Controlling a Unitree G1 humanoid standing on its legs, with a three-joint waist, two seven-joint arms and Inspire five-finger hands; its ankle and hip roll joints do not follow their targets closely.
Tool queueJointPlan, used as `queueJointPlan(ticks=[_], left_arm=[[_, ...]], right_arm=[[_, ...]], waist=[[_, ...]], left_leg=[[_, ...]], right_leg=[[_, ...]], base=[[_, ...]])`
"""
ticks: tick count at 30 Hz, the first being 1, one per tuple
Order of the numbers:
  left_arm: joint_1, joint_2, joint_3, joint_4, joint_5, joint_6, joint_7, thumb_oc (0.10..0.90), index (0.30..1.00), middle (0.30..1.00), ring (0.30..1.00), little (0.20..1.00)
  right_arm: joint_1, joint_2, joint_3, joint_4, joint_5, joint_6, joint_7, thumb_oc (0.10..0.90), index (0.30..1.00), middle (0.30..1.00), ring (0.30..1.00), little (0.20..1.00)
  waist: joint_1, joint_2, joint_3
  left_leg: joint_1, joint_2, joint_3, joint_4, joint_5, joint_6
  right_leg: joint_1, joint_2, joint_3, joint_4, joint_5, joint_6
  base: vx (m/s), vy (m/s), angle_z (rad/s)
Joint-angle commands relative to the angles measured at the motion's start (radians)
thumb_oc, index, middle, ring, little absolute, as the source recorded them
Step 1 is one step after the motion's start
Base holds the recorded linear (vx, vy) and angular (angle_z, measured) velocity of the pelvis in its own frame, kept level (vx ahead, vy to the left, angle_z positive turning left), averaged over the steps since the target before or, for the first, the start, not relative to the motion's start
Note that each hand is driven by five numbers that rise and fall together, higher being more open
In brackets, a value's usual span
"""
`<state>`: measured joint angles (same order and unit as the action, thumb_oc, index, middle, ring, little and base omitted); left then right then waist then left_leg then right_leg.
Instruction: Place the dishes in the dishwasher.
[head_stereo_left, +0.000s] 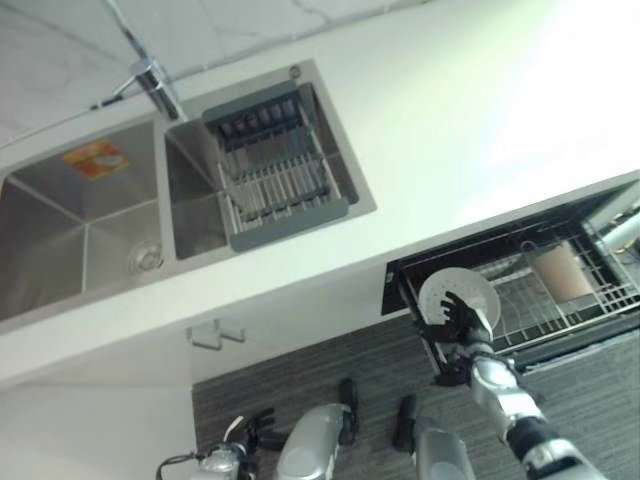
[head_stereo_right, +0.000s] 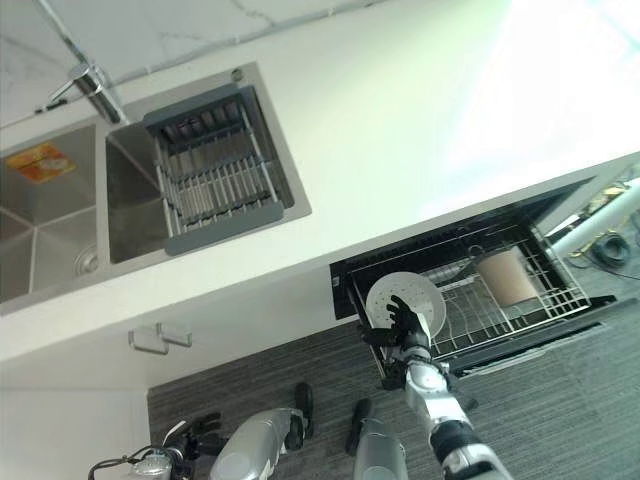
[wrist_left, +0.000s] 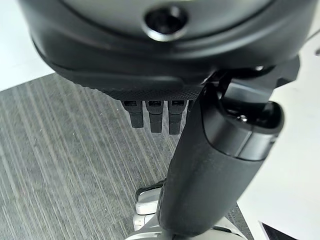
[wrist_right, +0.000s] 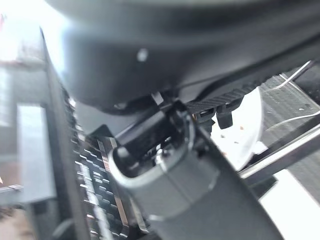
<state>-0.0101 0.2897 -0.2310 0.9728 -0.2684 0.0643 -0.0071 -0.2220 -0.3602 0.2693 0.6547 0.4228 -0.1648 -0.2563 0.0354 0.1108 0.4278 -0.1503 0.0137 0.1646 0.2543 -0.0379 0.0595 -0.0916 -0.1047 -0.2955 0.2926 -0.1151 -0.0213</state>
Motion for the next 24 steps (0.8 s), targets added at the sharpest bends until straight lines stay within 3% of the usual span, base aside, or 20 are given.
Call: queueJointPlan(ticks=[1,4,6,11,13,17,20,22,24], left_arm=[[0.060,-0.005,0.014,-0.015,0.001,-0.019,0.022,0.800,0.900,0.900,0.900,0.900],[0.091,-0.025,0.046,0.028,0.029,-0.026,0.023,0.800,0.900,0.900,0.900,0.900],[0.096,-0.029,0.052,0.033,0.033,-0.021,0.026,0.800,0.900,0.900,0.900,0.900],[0.106,-0.035,0.066,0.051,0.052,-0.020,0.024,0.800,0.900,0.900,0.900,0.900],[0.123,-0.038,0.076,0.075,0.063,-0.029,0.017,0.800,0.900,0.900,0.900,0.900],[0.134,-0.038,0.080,0.094,0.061,-0.034,0.012,0.800,0.900,0.900,0.900,0.900],[0.142,-0.039,0.087,0.117,0.049,-0.036,0.009,0.800,0.900,0.900,0.900,0.900],[0.148,-0.037,0.100,0.130,0.044,-0.041,0.002,0.800,0.900,0.900,0.900,0.900],[0.156,-0.033,0.114,0.146,0.032,-0.054,-0.007,0.800,0.900,0.900,0.900,0.900]], right_arm=[[-0.037,-0.041,-0.050,-0.117,-0.146,-0.134,-0.140,0.800,0.900,0.900,0.900,0.900],[0.022,-0.069,-0.107,-0.283,-0.193,-0.191,-0.207,0.800,0.900,0.900,0.900,0.900],[0.036,-0.074,-0.126,-0.335,-0.203,-0.207,-0.231,0.800,0.900,0.900,0.900,0.900],[0.067,-0.081,-0.170,-0.423,-0.201,-0.252,-0.256,0.800,0.900,0.900,0.900,0.900],[0.087,-0.079,-0.207,-0.514,-0.182,-0.358,-0.263,0.800,0.900,0.900,0.900,0.900],[0.099,-0.090,-0.242,-0.587,-0.175,-0.415,-0.306,0.800,0.900,0.900,0.900,0.900],[0.122,-0.098,-0.310,-0.625,-0.229,-0.446,-0.449,0.800,0.900,0.900,0.900,0.900],[0.141,-0.110,-0.370,-0.623,-0.296,-0.427,-0.579,0.800,0.900,0.900,0.900,0.900],[0.175,-0.124,-0.459,-0.593,-0.273,-0.423,-0.686,0.800,0.900,0.900,0.900,0.900]], waist=[[-0.008,-0.025,-0.010],[-0.031,-0.064,-0.072],[-0.036,-0.072,-0.087],[-0.046,-0.083,-0.114],[-0.051,-0.086,-0.129],[-0.056,-0.086,-0.140],[-0.067,-0.087,-0.153],[-0.074,-0.090,-0.158],[-0.083,-0.097,-0.163]], left_leg=[[0.032,0.027,-0.013,0.046,-0.117,-0.042],[0.071,0.036,0.005,0.046,-0.141,-0.040],[0.078,0.038,0.010,0.046,-0.147,-0.040],[0.088,0.041,0.017,0.046,-0.158,-0.041],[0.094,0.043,0.025,0.046,-0.166,-0.039],[0.096,0.045,0.035,0.046,-0.170,-0.040],[0.099,0.047,0.043,0.046,-0.175,-0.040],[0.102,0.049,0.048,0.046,-0.179,-0.040],[0.108,0.048,0.054,0.046,-0.185,-0.037]], right_leg=[[0.014,-0.013,0.064,0.007,-0.039,0.059],[0.048,-0.004,0.079,0.007,-0.060,0.064],[0.055,-0.003,0.082,0.007,-0.065,0.066],[0.064,-0.002,0.085,0.007,-0.073,0.070],[0.068,-0.004,0.084,0.007,-0.079,0.072],[0.068,-0.007,0.083,0.007,-0.083,0.074],[0.068,-0.006,0.085,0.007,-0.088,0.075],[0.069,-0.004,0.085,0.007,-0.091,0.077],[0.070,-0.002,0.085,0.007,-0.096,0.078]], base=[[0.07,0.053,-0.42],[0.07,-0.001,-0.41],[0.04,0.003,-0.08],[0.03,0.001,-0.10],[0.04,-0.004,-0.03],[0.02,0.004,-0.02],[0.05,0.005,0.01],[0.06,-0.011,-0.01],[0.07,-0.032,-0.08]])
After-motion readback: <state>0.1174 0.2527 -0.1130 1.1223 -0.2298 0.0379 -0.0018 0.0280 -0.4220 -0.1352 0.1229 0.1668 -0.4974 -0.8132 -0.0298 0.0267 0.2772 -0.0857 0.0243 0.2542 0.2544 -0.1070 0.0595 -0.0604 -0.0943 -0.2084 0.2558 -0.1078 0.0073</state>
